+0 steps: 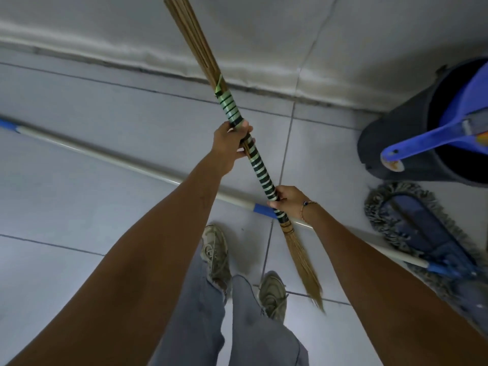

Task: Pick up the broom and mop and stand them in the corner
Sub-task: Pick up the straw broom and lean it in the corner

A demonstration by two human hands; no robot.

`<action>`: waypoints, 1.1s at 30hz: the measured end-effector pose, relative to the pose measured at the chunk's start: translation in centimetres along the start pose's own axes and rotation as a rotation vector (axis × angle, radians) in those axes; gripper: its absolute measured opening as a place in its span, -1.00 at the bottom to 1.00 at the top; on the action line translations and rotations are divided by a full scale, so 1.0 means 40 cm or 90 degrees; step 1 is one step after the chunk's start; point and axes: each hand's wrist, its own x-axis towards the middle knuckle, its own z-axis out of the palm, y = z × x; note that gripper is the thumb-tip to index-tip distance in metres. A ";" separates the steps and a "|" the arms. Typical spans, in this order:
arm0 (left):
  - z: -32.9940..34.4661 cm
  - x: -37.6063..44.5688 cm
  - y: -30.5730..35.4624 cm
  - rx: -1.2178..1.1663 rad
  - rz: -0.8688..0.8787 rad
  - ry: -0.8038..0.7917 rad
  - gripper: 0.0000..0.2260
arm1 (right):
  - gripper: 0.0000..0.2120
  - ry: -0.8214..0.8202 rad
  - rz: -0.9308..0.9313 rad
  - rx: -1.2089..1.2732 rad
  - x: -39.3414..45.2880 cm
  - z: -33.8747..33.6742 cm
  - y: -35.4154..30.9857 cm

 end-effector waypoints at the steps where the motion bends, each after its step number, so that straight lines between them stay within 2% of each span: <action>1: 0.018 -0.064 0.055 0.003 0.017 -0.003 -0.90 | -0.76 0.011 -0.013 0.006 -0.063 -0.019 -0.032; 5: 0.093 -0.332 0.275 0.014 0.082 -0.010 -0.83 | -0.77 0.053 -0.061 -0.002 -0.325 -0.104 -0.180; 10: 0.164 -0.672 0.536 0.058 0.168 -0.058 -0.84 | -0.73 0.107 -0.126 -0.010 -0.655 -0.204 -0.359; 16: 0.246 -1.004 0.719 0.109 0.259 -0.101 -0.85 | -0.75 0.184 -0.194 0.025 -0.983 -0.257 -0.467; 23: 0.336 -1.287 0.771 0.179 0.331 -0.184 -0.88 | -0.72 0.312 -0.209 0.047 -1.280 -0.232 -0.449; 28: 0.403 -1.405 0.741 0.240 0.357 -0.285 -0.86 | -0.70 0.404 -0.198 0.101 -1.404 -0.180 -0.371; 33: 0.556 -1.529 0.663 0.314 0.368 -0.398 -0.87 | -0.68 0.521 -0.143 0.174 -1.552 -0.172 -0.242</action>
